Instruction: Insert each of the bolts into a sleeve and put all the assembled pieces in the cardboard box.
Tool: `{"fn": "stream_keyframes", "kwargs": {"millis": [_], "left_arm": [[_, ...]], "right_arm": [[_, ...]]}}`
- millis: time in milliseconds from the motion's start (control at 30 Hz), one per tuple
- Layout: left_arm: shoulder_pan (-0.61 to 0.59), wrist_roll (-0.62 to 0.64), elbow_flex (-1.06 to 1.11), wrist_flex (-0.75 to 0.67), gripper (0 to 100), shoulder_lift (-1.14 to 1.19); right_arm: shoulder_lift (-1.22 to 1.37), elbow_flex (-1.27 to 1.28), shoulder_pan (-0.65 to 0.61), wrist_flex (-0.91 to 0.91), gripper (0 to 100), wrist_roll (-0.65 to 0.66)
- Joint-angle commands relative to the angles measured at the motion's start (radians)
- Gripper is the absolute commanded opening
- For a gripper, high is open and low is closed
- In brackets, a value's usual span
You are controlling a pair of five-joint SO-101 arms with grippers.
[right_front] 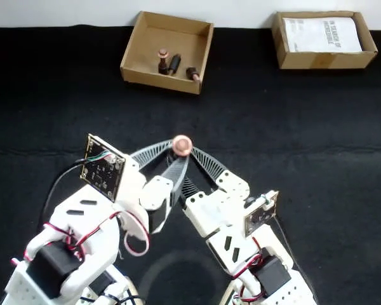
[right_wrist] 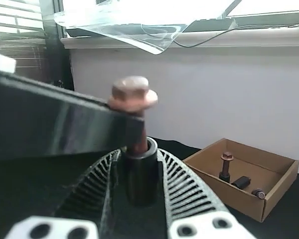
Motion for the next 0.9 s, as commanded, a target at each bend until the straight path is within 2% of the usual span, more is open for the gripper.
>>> {"fn": "stream_keyframes", "kwargs": {"millis": [0,100,400,467,600,700,867], "left_arm": [[0.028,0.008,-0.042,0.087,20,-0.001],[0.027,0.009,-0.042,0.143,24,-0.007],[-0.051,0.003,-0.122,0.242,23,-0.01],[-0.076,0.003,-0.147,0.264,21,-0.01],[-0.163,0.002,-0.15,0.348,9,-0.012],[-0.249,0.002,-0.145,0.384,1,-0.012],[-0.384,0.002,-0.143,0.382,1,-0.012]], "right_arm": [[0.001,0.222,0.033,0.001,0.7,0.017],[-0.002,0.219,0.048,0.001,0.7,0.018],[-0.002,0.219,0.076,-0.004,0.7,0.018],[-0.001,0.185,0.117,-0.004,0.7,0.018],[0.004,0.044,0.217,0.005,0.7,0.018],[0.022,-0.099,0.228,0.084,0.7,0.018],[0.24,-0.332,0.231,0.128,0.7,0.015]]}}
